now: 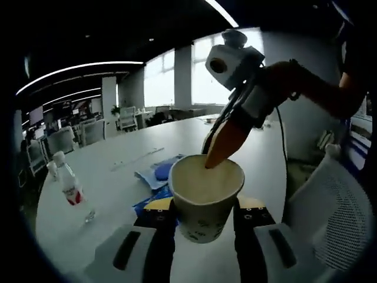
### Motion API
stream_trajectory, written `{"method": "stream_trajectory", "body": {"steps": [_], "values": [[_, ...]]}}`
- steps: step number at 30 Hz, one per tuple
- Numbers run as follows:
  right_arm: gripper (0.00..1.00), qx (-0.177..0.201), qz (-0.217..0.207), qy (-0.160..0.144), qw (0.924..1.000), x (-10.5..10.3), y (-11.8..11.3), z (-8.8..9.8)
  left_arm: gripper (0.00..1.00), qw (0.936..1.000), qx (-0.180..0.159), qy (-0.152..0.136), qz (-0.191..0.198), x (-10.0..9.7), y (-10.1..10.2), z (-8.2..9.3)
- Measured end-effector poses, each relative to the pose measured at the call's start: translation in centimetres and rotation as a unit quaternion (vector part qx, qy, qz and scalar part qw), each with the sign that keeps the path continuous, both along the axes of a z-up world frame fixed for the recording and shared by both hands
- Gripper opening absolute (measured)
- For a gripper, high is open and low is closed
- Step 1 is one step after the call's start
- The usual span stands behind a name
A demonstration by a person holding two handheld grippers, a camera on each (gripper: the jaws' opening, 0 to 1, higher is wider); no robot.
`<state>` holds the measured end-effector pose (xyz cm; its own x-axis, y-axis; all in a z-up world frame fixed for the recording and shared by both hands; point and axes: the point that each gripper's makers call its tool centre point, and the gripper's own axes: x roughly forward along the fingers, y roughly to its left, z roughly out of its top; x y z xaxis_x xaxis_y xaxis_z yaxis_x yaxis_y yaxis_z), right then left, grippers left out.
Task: Arrange the tabletop items into an orderly group along one side of the table until the central work area is clear of visible clutter.
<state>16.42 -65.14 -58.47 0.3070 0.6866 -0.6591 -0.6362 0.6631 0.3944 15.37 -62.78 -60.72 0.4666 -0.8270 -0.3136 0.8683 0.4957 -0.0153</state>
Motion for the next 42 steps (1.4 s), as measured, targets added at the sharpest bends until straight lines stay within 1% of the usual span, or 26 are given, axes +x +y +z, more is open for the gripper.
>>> {"method": "stream_trajectory", "body": {"steps": [2,5,8,9,12,15,17,18,21,27,33,35,37,42], "values": [[0.24,0.01,-0.011,-0.008,0.9999,0.4,0.0,0.4,0.36,1.0,-0.001,0.003,0.004,0.1,0.1,0.0],[0.38,0.024,-0.028,-0.026,0.999,1.2,-0.1,0.7,0.36,1.0,0.001,0.004,0.007,0.3,0.3,-0.1],[0.49,0.03,-0.036,-0.042,0.998,1.7,-0.3,0.9,0.36,0.9999,0.004,0.005,0.01,0.4,0.5,-0.3],[0.54,0.03,-0.041,-0.048,0.9975,1.9,-0.4,0.9,0.36,0.9999,0.004,0.006,0.011,0.4,0.5,-0.3],[0.67,0.026,-0.042,-0.059,0.9971,2.0,-0.6,0.8,0.36,0.9999,0.005,0.005,0.014,0.6,0.7,-0.3],[0.76,0.02,-0.042,-0.067,0.9967,2.0,-0.9,0.7,0.36,0.9997,0.007,0.004,0.023,1.0,1.1,-0.4],[0.8,0.017,-0.041,-0.069,0.9966,1.9,-1.1,0.5,0.36,0.9992,0.013,-0.001,0.037,1.5,1.6,-0.5],[0.83,0.015,-0.037,-0.076,0.9963,1.8,-1.3,0.4,0.36,0.9991,0.016,-0.003,0.039,1.7,1.7,-0.5],[0.93,0.01,-0.039,-0.079,0.996,1.7,-1.6,0.0,0.36,0.9986,0.016,-0.004,0.051,2.3,2.2,-0.5],[1.0,0.002,-0.049,-0.079,0.9957,1.5,-2.8,-0.9,0.36,0.9974,0.01,-0.003,0.072,3.5,3.0,-0.2],[1.0,-0.015,-0.051,-0.084,0.9951,1.4,-3.7,-1.6,0.36,0.9958,0.002,0.0,0.092,4.7,3.5,-0.1],[1.0,-0.022,-0.053,-0.085,0.9947,1.4,-4.0,-1.9,0.36,0.9948,-0.003,0.006,0.102,5.3,3.7,-0.1],[1.0,-0.027,-0.057,-0.088,0.9942,1.4,-4.3,-2.2,0.36,0.9933,0.008,0.002,0.115,6.0,4.0,-0.3],[0.98,-0.026,-0.069,-0.093,0.9929,1.6,-4.7,-2.9,0.36,0.9911,0.004,0.001,0.133,7.6,4.4,-0.4]]}}
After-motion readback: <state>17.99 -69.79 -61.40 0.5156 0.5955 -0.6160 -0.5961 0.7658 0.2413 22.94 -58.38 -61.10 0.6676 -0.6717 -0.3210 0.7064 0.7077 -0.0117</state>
